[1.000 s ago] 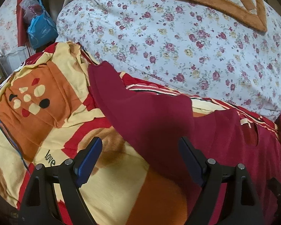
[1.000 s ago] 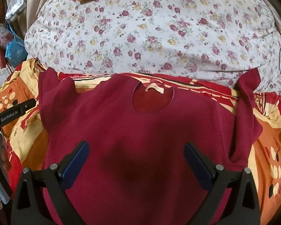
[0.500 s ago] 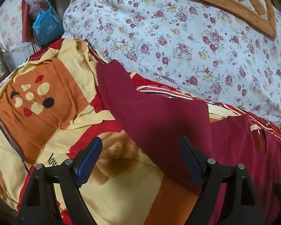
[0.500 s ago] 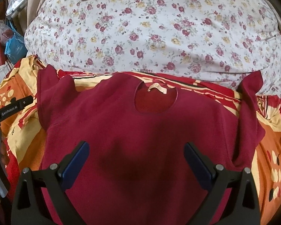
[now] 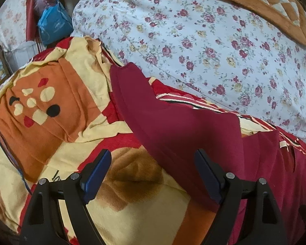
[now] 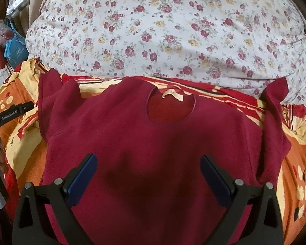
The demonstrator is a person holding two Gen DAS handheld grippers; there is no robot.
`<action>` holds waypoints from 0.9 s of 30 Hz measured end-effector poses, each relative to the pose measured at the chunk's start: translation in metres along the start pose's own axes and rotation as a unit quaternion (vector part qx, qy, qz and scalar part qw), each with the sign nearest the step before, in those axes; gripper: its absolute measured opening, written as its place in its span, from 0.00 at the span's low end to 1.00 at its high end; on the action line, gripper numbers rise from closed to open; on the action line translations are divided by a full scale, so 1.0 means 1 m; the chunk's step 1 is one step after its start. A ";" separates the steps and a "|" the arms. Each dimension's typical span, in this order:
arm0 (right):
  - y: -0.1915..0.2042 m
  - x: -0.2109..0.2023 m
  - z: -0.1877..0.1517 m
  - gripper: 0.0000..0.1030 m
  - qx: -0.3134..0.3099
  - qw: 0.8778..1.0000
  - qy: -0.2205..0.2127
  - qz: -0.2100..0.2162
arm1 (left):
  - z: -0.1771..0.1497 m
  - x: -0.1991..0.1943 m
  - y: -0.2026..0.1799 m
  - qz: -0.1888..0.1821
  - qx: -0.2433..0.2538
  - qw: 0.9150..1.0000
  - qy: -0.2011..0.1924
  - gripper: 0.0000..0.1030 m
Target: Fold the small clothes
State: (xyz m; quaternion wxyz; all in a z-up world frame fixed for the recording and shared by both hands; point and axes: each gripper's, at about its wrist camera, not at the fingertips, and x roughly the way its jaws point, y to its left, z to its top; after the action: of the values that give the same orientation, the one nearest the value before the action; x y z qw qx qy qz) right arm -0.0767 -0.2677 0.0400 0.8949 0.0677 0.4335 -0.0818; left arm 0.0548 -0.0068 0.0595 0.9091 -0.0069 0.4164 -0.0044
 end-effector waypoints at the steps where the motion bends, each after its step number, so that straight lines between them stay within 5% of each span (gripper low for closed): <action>1: 0.001 0.001 0.000 0.99 -0.002 1.000 0.000 0.001 | 0.001 0.003 0.003 0.000 -0.004 1.000 0.002 0.74; 15: 0.007 0.007 0.001 0.99 -0.020 1.000 -0.004 0.011 | 0.038 0.059 0.064 0.026 -0.086 0.996 0.023 0.63; 23: 0.007 0.019 -0.005 1.00 -0.022 0.999 0.006 0.022 | 0.063 0.108 0.092 0.011 -0.138 0.990 0.033 0.56; 25: 0.009 0.022 -0.006 0.99 -0.028 0.999 0.012 0.026 | 0.067 0.123 0.096 0.006 -0.150 0.988 0.038 0.48; 27: 0.009 0.025 -0.007 0.99 -0.030 0.999 0.017 0.027 | 0.070 0.138 0.097 -0.005 -0.153 0.987 0.050 0.25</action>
State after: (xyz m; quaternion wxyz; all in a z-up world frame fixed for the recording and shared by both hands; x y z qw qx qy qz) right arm -0.0651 -0.2593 0.0168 0.8909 0.0536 0.4489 -0.0432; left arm 0.1980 0.0892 -0.0010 0.8751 -0.1482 0.4574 0.0543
